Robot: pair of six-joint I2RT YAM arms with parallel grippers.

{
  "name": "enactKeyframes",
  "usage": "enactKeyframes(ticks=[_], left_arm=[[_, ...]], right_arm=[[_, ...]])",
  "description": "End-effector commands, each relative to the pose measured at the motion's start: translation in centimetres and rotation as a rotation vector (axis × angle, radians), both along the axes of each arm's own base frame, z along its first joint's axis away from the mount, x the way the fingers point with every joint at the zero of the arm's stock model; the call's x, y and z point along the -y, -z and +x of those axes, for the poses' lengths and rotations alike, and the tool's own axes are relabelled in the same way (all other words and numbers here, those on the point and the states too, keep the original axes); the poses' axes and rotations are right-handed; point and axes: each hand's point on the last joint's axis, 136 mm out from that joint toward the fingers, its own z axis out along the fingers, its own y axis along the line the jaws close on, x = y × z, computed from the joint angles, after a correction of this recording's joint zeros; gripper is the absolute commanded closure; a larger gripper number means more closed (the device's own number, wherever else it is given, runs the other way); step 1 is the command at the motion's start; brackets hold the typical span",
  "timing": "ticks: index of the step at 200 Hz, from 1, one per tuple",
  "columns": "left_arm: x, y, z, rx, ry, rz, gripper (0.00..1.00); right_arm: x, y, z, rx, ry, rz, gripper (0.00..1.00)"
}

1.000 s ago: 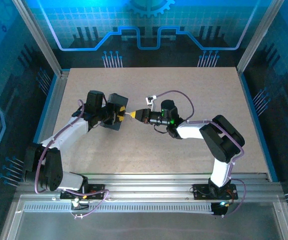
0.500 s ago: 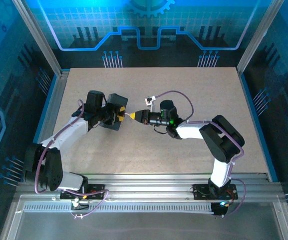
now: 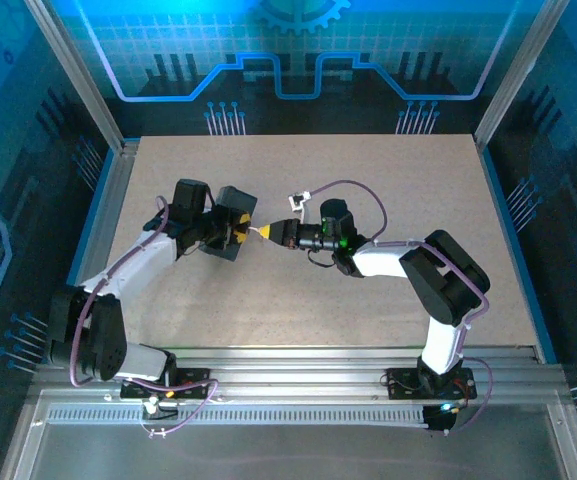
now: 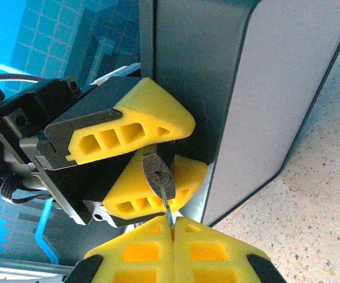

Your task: Unlock the padlock with the key

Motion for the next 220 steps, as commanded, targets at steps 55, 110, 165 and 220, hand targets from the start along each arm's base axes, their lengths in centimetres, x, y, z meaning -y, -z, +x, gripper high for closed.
enactKeyframes(ticks=[55,110,165,220], left_arm=[[1.2,-2.3,0.7,0.078,0.079,-0.025,1.0],[1.7,-2.2,0.6,0.091,0.182,0.015,1.0],[1.0,-2.0,0.2,0.092,0.251,0.035,1.0],[-0.3,-1.8,0.5,0.059,0.363,0.048,1.0]], right_arm=[[-2.2,-2.6,-1.4,0.078,-0.09,0.043,1.0],[-1.8,-2.7,-1.7,0.085,-0.097,0.039,1.0],[-1.2,-1.9,-1.6,0.062,-0.084,0.039,1.0],[-0.6,0.0,-3.2,-0.007,-0.132,-0.006,1.0]])
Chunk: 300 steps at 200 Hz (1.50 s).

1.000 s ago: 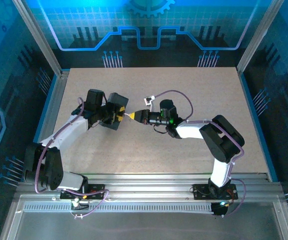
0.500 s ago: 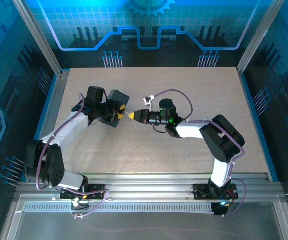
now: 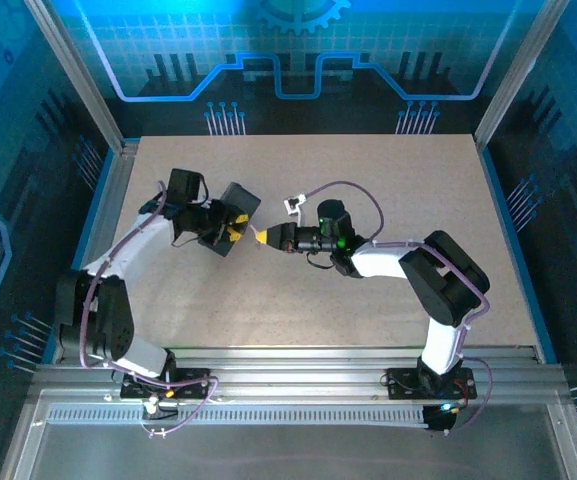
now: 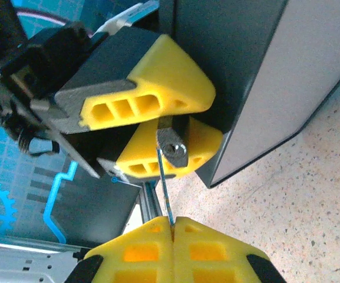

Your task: Unlock the padlock with the key

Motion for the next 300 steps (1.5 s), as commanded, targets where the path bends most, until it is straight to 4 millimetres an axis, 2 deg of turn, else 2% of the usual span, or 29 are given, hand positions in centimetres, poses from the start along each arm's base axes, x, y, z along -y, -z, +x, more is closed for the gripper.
enactKeyframes(ticks=[1,9,11,19,38,58,99,108,114,165,193,228,300], left_arm=[[0.7,-2.2,0.3,0.046,0.135,-0.024,1.0],[0.8,-2.2,0.3,0.033,0.154,-0.025,1.0],[0.8,-2.2,0.4,0.032,0.156,-0.026,1.0],[0.9,-2.0,0.3,0.01,0.165,-0.029,1.0],[1.1,-1.7,0.2,-0.023,0.176,-0.041,1.0],[1.1,-1.6,-0.1,-0.047,0.195,-0.031,1.0],[1.1,-1.7,-0.3,-0.062,0.213,-0.021,1.0],[1.1,-1.5,-0.4,-0.068,0.212,-0.021,1.0],[1.2,-1.4,-0.5,-0.07,0.214,-0.019,1.0],[1.2,-1.1,-0.5,-0.077,0.211,-0.013,1.0],[1.2,-0.8,-0.5,-0.081,0.203,-0.014,1.0],[1.2,-0.8,-0.3,-0.08,0.202,-0.014,1.0],[1.1,-1.0,-0.2,-0.076,0.202,-0.003,1.0]], right_arm=[[0.0,-0.2,-1.7,0.004,-0.06,0.001,1.0],[-0.1,0.1,-2.0,-0.006,-0.076,-0.005,1.0],[0.2,0.9,-2.4,-0.022,-0.08,-0.016,1.0],[0.4,1.7,-2.8,-0.041,-0.091,-0.026,1.0],[0.5,2.2,-3.4,-0.061,-0.112,-0.023,1.0],[0.7,2.2,-3.0,-0.073,-0.098,-0.023,1.0],[1.1,1.0,-2.1,-0.031,-0.074,-0.053,1.0],[1.3,1.3,-2.1,-0.034,-0.072,-0.071,1.0],[0.9,0.2,-1.5,-0.01,-0.071,-0.061,1.0],[0.3,-1.5,-0.5,-0.004,-0.06,-0.037,1.0],[0.0,-1.5,-0.2,-0.008,-0.055,-0.036,1.0],[-0.2,-0.6,-0.1,-0.033,-0.067,-0.053,1.0],[-0.8,-0.5,0.2,-0.037,-0.086,-0.049,1.0]])
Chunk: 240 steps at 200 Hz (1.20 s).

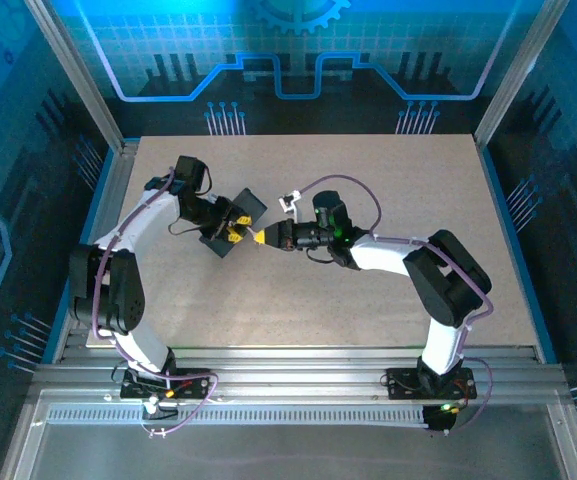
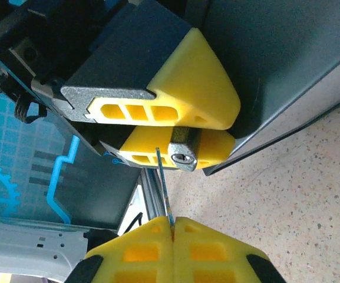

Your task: Unlock the padlock with the key

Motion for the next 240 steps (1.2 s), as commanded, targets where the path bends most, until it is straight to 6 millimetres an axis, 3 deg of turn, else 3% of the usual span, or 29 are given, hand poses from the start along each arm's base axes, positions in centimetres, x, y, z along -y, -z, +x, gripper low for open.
enactKeyframes(ticks=[1,57,171,240], left_arm=[[0.5,-1.3,0.6,0.041,0.027,-0.02,1.0],[0.3,-1.6,0.7,0.045,0.021,-0.014,1.0],[0.8,-1.6,0.6,0.051,0.03,-0.023,1.0],[0.8,-1.6,0.6,0.048,0.026,-0.023,1.0]], right_arm=[[-0.3,0.0,0.3,-0.002,-0.016,0.0,1.0],[0.0,0.9,0.2,-0.015,-0.016,-0.031,1.0],[-0.7,0.3,0.7,-0.004,-0.027,-0.017,1.0],[-1.1,0.9,0.7,-0.018,-0.036,-0.037,1.0]])
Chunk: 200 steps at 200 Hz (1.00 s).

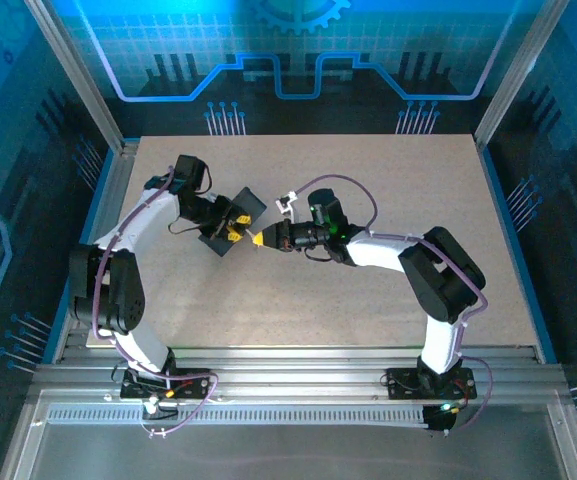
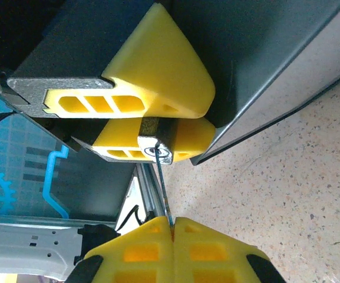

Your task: Unlock the padlock with the key

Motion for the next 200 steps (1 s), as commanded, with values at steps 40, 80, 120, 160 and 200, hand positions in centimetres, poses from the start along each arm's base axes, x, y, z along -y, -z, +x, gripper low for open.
enactKeyframes(ticks=[40,80,120,160,200], left_arm=[[0.7,-1.5,0.3,0.043,0.038,-0.014,1.0],[0.3,-1.2,0.2,0.039,0.048,0.021,1.0],[0.4,-1.4,-0.2,0.035,0.061,0.044,1.0],[0.7,-1.2,-0.4,0.029,0.072,0.054,1.0],[0.4,-1.1,-0.3,0.021,0.078,0.072,1.0]], right_arm=[[-0.9,-0.3,0.3,0.031,-0.022,-0.007,1.0],[-0.9,0.1,-0.2,0.04,-0.032,-0.036,1.0],[-0.9,0.3,-0.3,0.05,-0.034,-0.056,1.0],[-1.0,-0.1,-0.2,0.061,-0.035,-0.053,1.0],[-0.6,-1.0,-0.4,0.091,-0.026,-0.04,1.0]])
